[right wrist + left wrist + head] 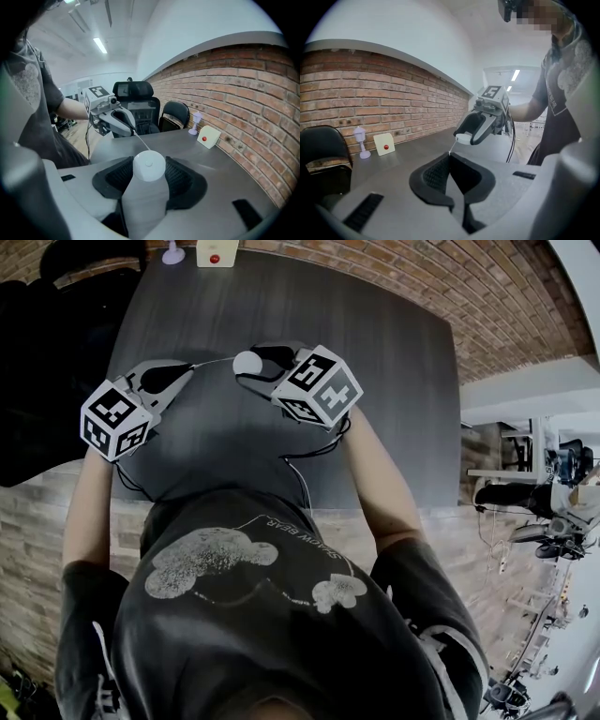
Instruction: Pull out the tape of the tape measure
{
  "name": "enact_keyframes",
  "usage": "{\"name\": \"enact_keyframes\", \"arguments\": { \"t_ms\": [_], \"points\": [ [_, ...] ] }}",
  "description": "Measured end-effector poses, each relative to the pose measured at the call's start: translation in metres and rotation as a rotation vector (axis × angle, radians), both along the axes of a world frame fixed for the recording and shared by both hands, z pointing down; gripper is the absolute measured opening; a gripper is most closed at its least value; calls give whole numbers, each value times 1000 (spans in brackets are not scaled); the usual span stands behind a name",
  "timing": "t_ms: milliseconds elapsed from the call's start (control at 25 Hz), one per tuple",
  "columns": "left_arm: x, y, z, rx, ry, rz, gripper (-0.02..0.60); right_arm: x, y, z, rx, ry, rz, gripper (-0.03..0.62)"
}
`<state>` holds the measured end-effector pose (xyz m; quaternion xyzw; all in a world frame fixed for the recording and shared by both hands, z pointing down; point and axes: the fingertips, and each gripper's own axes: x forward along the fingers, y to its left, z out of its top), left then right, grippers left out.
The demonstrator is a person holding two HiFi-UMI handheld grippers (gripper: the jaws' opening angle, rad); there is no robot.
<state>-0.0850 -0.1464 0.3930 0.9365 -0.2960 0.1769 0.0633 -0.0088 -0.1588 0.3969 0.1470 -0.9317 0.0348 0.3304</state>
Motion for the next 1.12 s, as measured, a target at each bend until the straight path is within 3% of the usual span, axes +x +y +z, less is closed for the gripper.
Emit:
{"name": "enact_keyframes", "arguments": {
  "t_ms": [400,840,1120],
  "points": [
    [1,1,1,-11,-5,12,11,-1,-3,0,23,17,-2,233],
    [-24,-1,-7,-15,5,-25,11,32,-21,-12,36,-6,110,233],
    [-22,-3,-10,-1,12,-30,11,38,-23,-17,78,21,117,233]
  ]
}}
